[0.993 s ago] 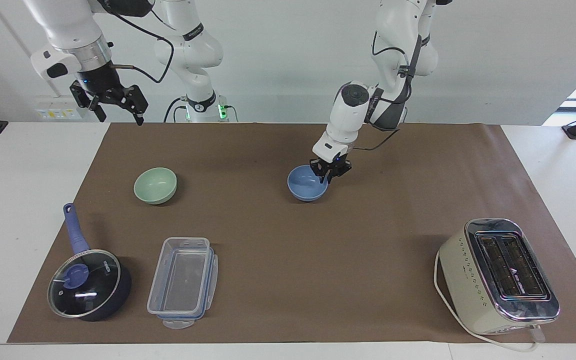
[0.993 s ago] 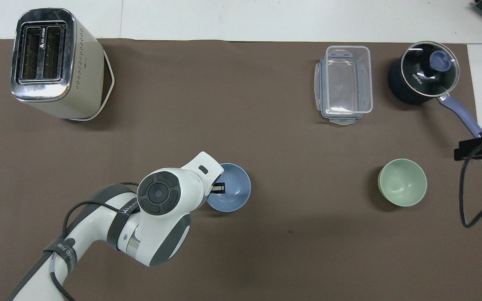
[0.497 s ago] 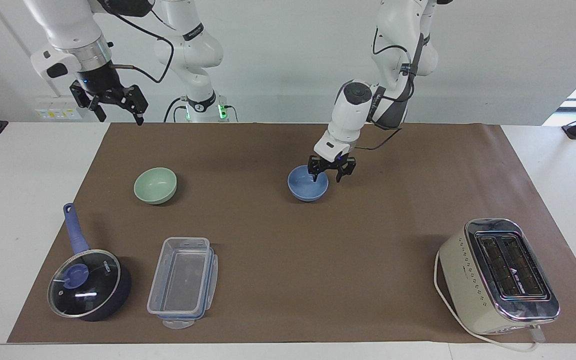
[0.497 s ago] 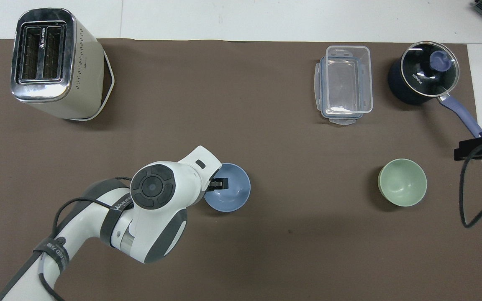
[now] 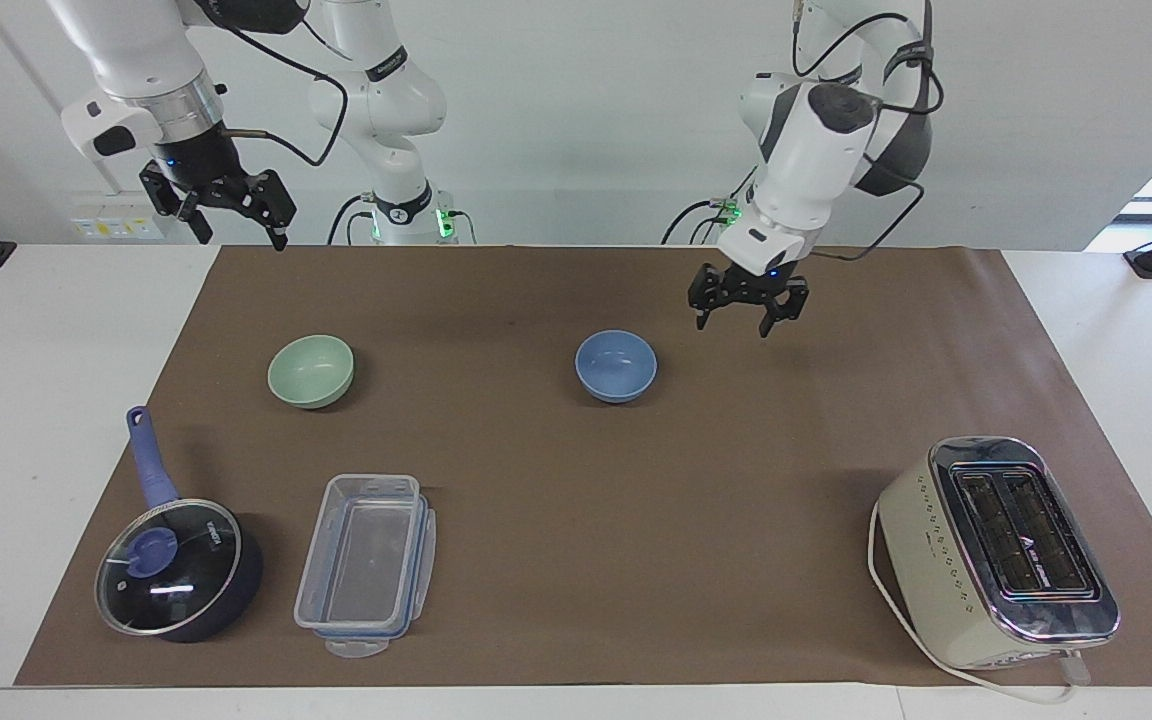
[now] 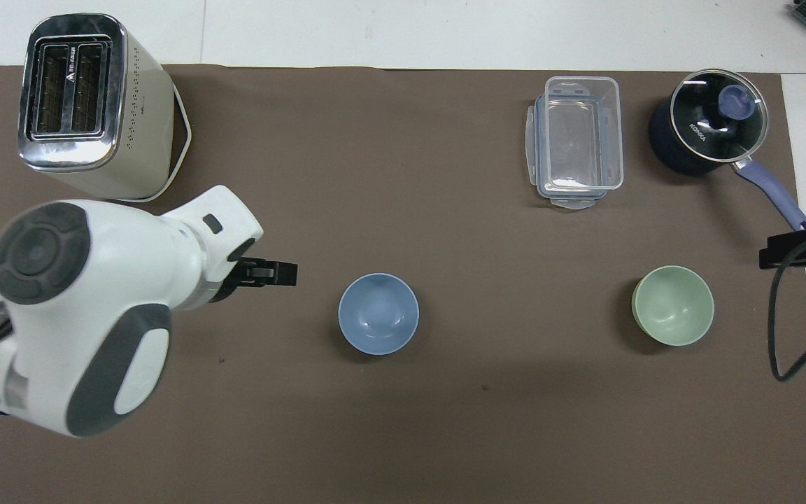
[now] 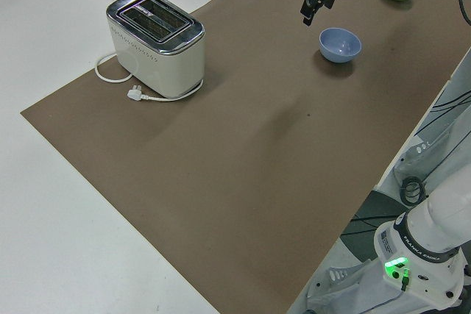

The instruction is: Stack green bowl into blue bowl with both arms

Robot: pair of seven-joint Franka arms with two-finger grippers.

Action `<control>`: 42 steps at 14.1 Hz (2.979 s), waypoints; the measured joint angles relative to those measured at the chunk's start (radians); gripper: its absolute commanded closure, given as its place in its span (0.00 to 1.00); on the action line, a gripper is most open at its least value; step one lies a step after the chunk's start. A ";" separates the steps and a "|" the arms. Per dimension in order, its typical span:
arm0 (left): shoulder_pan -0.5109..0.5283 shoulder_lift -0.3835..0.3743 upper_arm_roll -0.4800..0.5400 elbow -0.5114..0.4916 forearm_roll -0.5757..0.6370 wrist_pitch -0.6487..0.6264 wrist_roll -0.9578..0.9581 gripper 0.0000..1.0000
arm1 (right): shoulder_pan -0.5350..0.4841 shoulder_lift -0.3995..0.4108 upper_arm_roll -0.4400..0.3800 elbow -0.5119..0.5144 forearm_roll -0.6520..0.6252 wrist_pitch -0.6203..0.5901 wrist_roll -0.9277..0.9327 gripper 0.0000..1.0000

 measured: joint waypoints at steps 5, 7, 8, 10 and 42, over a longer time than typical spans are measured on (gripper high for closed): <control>0.127 0.003 0.001 0.164 0.001 -0.162 0.174 0.00 | 0.000 0.000 0.000 0.000 0.000 0.000 0.000 0.00; 0.169 0.005 0.002 0.211 0.004 -0.211 0.225 0.00 | 0.000 0.000 0.000 0.000 0.000 0.000 0.000 0.00; 0.193 0.006 0.002 0.236 0.010 -0.237 0.247 0.00 | 0.000 0.000 0.000 0.000 0.000 0.000 0.000 0.00; 0.246 0.007 0.003 0.279 0.015 -0.275 0.309 0.00 | 0.000 0.000 0.000 0.000 0.000 0.000 0.000 0.00; 0.361 0.071 0.006 0.397 0.059 -0.455 0.406 0.00 | -0.007 -0.003 -0.005 0.000 0.000 0.000 -0.004 0.00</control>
